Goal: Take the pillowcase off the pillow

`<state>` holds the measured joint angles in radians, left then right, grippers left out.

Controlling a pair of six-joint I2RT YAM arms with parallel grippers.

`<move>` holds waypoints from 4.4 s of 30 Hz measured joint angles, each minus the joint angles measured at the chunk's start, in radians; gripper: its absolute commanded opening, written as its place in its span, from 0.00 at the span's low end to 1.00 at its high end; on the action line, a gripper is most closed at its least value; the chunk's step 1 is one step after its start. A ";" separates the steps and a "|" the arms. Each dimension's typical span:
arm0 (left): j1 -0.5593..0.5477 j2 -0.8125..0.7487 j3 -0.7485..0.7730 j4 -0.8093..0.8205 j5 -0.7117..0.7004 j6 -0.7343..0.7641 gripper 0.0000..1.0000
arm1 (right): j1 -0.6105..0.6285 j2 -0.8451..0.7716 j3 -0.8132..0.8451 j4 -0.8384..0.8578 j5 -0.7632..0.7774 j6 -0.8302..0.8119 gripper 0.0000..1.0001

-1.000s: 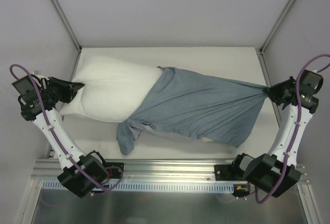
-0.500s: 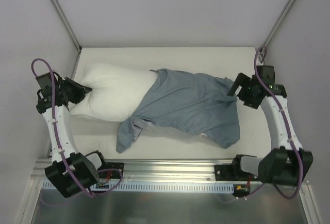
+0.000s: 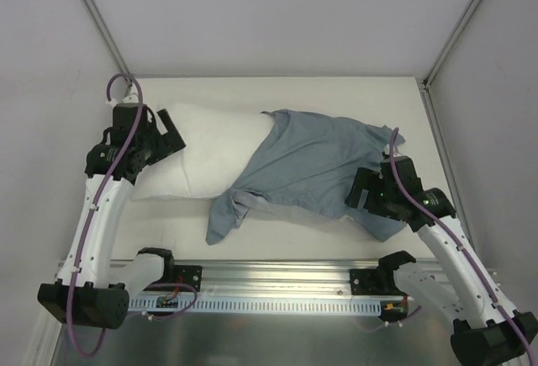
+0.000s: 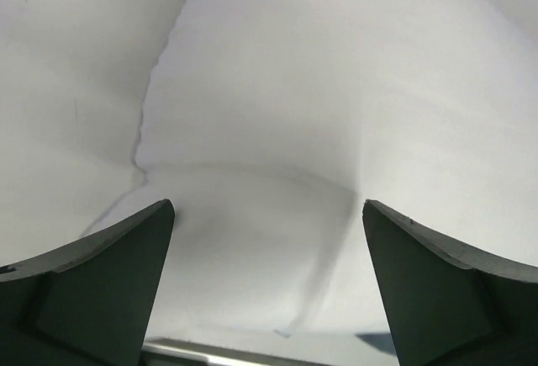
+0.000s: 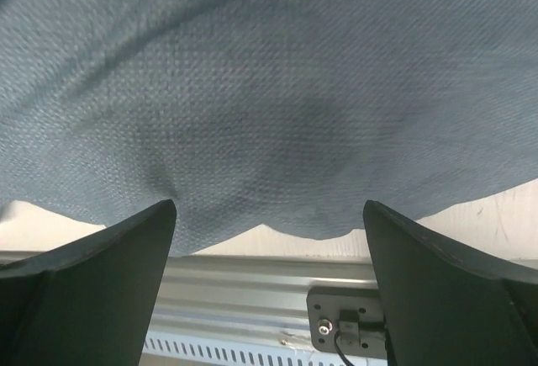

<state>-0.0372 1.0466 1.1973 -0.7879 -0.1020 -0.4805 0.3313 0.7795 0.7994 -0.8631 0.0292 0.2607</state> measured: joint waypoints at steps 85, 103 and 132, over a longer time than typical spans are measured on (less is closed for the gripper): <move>-0.157 0.506 -0.460 1.128 0.382 -0.363 0.78 | 0.018 0.208 -0.058 0.262 0.060 0.138 0.07; -0.130 0.230 -0.331 0.742 0.190 -0.401 0.00 | -0.017 0.071 0.032 -0.048 0.046 -0.071 0.96; -0.060 0.206 -0.167 0.494 0.226 -0.345 0.00 | 0.187 0.230 0.008 0.193 0.287 -0.105 0.96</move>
<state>-0.0971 1.2530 1.0306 -0.2943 0.1238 -0.8253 0.5179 1.0100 0.8078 -0.6704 0.3164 0.1562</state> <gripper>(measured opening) 0.057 0.967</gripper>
